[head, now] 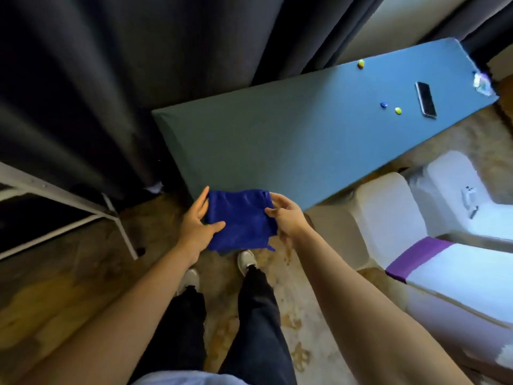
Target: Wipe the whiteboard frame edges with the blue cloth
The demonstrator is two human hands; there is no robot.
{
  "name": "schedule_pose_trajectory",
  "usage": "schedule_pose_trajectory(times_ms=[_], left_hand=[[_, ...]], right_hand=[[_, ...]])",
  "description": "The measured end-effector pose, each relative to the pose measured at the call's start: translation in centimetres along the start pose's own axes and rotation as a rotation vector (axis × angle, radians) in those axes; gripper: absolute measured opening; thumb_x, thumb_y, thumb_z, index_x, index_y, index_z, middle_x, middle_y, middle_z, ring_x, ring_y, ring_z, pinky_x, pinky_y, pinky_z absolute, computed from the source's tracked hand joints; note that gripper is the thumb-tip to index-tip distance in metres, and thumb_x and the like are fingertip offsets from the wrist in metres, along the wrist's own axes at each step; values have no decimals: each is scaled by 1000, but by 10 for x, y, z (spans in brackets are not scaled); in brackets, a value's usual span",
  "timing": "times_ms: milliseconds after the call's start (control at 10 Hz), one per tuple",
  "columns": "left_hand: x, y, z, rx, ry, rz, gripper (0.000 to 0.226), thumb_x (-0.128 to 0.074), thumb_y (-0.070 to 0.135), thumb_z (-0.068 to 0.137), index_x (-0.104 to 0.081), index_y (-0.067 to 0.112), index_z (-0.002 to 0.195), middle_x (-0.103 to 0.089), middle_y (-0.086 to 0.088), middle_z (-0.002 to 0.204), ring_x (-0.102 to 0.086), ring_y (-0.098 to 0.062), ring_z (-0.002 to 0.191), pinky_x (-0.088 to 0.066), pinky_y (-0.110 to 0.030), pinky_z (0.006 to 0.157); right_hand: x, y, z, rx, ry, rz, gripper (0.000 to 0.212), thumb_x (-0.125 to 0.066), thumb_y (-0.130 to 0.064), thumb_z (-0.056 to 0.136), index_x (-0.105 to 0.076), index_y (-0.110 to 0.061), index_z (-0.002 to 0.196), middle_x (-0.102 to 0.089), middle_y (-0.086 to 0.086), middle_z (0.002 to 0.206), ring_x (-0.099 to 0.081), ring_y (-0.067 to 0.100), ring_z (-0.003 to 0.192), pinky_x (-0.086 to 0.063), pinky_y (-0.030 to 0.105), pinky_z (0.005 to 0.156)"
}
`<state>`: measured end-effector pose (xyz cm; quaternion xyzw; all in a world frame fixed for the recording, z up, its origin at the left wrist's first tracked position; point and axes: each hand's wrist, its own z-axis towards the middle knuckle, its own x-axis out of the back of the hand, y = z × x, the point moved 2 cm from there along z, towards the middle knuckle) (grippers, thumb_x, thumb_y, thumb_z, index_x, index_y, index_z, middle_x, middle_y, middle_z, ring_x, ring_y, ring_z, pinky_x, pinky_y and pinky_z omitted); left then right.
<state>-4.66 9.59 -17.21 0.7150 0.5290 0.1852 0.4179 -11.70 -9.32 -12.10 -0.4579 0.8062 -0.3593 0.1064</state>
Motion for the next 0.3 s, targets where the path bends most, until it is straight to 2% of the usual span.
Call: schedule_pose_trajectory(times_ms=[100, 200, 300], left_hand=[[-5, -5, 15, -15, 116, -25, 91, -68, -20, 73, -36, 25, 146, -48, -4, 142, -52, -15, 124, -52, -28, 85], [3, 3, 15, -38, 284, 57, 85, -73, -15, 70, -45, 28, 139, -59, 2, 127, -69, -14, 90, -58, -27, 71], [13, 23, 1, 6, 473, 310, 75, -75, -5, 72, -49, 31, 133, -62, 5, 123, -68, -4, 76, -54, -19, 61]], right_hand=[[1, 3, 47, 21, 37, -97, 41, -50, 11, 91, -65, -15, 120, -69, 5, 115, -67, 25, 101, -58, 44, 86], [2, -6, 74, 53, 4, -190, 42, -52, 10, 89, -64, -17, 119, -68, 7, 117, -66, 24, 102, -57, 39, 85], [5, -19, 82, 97, -85, -431, 40, -55, 3, 88, -60, -13, 124, -66, 9, 120, -63, 30, 110, -54, 41, 88]])
